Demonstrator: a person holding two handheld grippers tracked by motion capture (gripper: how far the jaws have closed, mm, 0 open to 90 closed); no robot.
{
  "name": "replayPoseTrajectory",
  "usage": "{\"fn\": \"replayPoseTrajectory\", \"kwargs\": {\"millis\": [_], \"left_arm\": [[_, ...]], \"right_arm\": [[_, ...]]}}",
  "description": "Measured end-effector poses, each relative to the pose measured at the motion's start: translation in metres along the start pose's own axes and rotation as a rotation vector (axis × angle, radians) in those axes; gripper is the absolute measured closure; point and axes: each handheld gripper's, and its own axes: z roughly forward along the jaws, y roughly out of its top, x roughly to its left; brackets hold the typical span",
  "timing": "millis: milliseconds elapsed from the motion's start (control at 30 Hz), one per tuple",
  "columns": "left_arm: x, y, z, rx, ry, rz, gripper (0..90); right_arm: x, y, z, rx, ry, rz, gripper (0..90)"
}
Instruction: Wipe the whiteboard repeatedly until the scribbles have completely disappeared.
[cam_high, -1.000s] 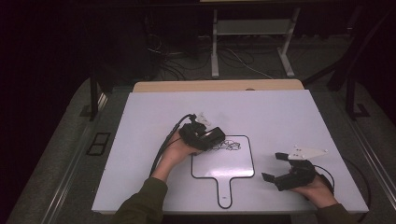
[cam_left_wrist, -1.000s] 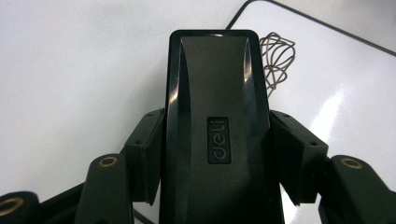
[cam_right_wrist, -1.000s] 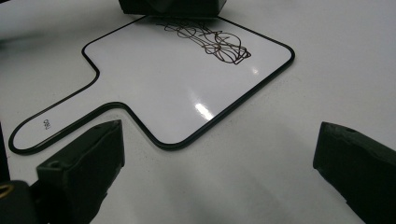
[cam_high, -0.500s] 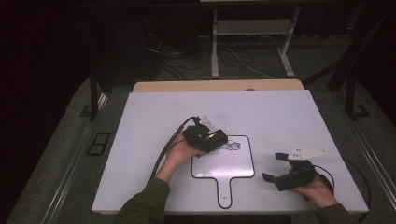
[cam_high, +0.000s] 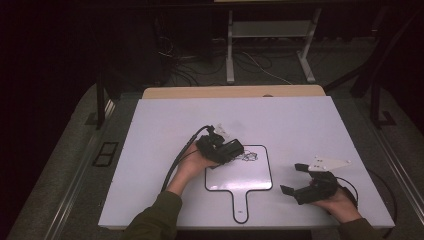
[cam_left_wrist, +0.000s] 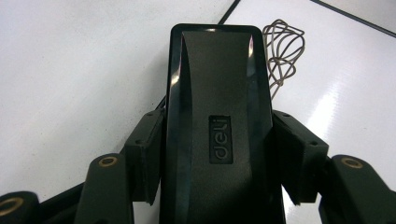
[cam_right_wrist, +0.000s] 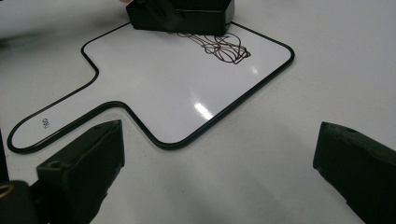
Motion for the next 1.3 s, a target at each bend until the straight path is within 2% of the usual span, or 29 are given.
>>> {"fn": "replayPoseTrajectory", "kwargs": {"millis": [433, 733, 1000, 1133, 1300], "left_arm": [[-0.004, 0.002, 0.001, 0.022, 0.003, 0.014, 39.3], [-0.016, 0.006, 0.004, 0.033, -0.025, 0.038, 39.2], [-0.025, 0.010, 0.007, 0.045, -0.048, 0.076, 39.2], [-0.023, 0.009, 0.007, 0.045, -0.061, 0.073, 39.2], [-0.020, 0.009, 0.005, 0.053, -0.052, 0.075, 39.2]], "right_arm": [[0.000, 0.000, 0.000, 0.004, -0.001, 0.000, 0.9], [0.000, 0.000, 0.000, 0.006, -0.001, -0.003, 0.9], [0.000, 0.000, 0.000, 0.007, -0.002, -0.002, 0.9], [0.000, 0.000, 0.000, 0.006, -0.002, -0.002, 0.9], [-0.001, 0.000, -0.001, 0.004, -0.005, -0.005, 0.9]]}}
